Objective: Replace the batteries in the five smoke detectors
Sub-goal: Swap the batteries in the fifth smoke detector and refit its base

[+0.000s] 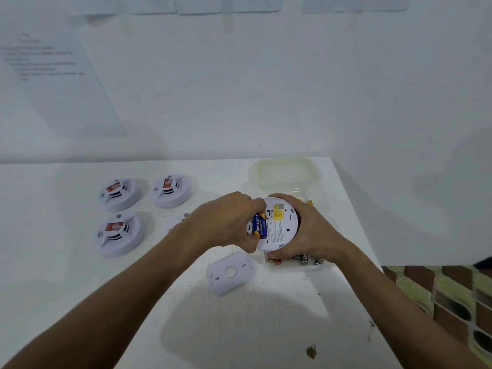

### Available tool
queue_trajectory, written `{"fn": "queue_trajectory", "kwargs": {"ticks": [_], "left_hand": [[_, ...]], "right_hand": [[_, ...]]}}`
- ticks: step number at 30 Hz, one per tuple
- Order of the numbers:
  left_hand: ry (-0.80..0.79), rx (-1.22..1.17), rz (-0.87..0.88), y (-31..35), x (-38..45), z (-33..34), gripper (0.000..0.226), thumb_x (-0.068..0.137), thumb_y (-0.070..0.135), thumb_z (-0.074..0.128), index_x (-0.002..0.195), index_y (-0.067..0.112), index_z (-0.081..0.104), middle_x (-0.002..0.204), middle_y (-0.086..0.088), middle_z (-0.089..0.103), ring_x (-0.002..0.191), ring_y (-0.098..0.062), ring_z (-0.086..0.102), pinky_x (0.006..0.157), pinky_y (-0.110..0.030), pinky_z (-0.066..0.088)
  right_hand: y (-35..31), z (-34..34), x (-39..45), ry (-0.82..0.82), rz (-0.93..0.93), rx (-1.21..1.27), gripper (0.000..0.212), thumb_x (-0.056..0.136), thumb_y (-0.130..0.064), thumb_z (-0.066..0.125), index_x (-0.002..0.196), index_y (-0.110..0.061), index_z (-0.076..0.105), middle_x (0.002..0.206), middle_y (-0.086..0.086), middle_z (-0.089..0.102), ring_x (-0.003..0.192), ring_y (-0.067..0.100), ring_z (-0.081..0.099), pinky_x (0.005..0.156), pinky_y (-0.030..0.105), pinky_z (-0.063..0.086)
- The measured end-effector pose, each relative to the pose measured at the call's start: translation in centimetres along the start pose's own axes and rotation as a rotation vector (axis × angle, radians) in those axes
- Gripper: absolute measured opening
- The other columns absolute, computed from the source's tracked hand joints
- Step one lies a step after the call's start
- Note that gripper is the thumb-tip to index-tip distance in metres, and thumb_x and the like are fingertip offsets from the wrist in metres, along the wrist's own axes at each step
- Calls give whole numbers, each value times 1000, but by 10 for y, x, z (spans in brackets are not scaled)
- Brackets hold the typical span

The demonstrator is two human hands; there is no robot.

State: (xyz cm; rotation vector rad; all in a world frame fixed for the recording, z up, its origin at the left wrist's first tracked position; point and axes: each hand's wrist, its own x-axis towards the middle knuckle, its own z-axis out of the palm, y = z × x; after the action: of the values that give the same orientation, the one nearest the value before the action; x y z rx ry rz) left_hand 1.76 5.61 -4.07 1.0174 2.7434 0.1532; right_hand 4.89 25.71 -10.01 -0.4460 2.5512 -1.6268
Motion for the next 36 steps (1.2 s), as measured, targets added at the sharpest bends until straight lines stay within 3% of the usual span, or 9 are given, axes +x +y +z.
{"fn": "queue_trajectory", "kwargs": {"ticks": [7,11,14,19,24,28,30,33,36], "left_hand": [[111,21,62,3,-3,-2,50,90,33,56,136,20,43,114,-1,63,91,-17,57,74,-30,51],[282,74,163,1,0,4,45,93,37,34,130,22,57,119,-2,63,86,-22,63,69,-37,54],[299,16,166,7,8,8,40,93,41,44,122,23,64,123,-2,56,79,-20,63,63,-30,52],[409,-343,107,18,28,1,25,88,35,66,106,19,73,96,-1,64,77,-11,61,64,-18,49],[433,-434,39,36,40,-1,22,86,27,69,104,16,73,78,3,68,71,-13,65,69,-32,55],[548,-570,-88,43,48,0,19,79,23,74,97,16,73,74,11,65,66,-1,63,65,-10,51],[586,-667,-159,44,49,1,12,77,19,75,87,20,71,72,11,67,64,2,63,63,-6,47],[435,-726,-200,47,51,11,13,75,14,75,79,23,67,72,5,70,63,-4,66,62,-14,51],[203,-701,-175,58,55,28,18,76,13,75,86,24,65,84,4,71,71,-7,68,68,-20,55]], "right_hand": [[-1,-9,3,47,-18,-5,89,54,7,92,124,-32,52,108,-24,65,103,0,63,82,11,49],[1,-20,3,88,8,47,88,53,8,91,126,-25,55,110,-13,67,102,7,65,83,22,54],[1,-28,1,110,19,101,91,50,-2,93,130,-21,53,114,-4,67,106,16,65,85,33,58],[3,-47,-5,128,32,122,89,52,3,91,130,-19,53,115,-3,65,107,18,64,83,36,59],[7,-59,-13,176,41,94,88,52,-1,92,129,-23,53,114,-10,65,105,11,64,83,28,58],[14,-70,-23,226,45,99,87,55,4,92,128,-23,54,112,-8,66,104,10,64,78,23,56],[18,-79,-31,261,56,115,86,55,6,91,125,-27,55,112,-9,67,103,7,64,77,20,56],[24,-91,-44,319,84,126,86,50,-3,93,121,-32,55,113,-10,67,104,4,64,80,19,55],[28,-99,-56,344,101,111,86,49,-2,93,119,-33,54,114,-9,66,102,1,63,81,16,53]]}}
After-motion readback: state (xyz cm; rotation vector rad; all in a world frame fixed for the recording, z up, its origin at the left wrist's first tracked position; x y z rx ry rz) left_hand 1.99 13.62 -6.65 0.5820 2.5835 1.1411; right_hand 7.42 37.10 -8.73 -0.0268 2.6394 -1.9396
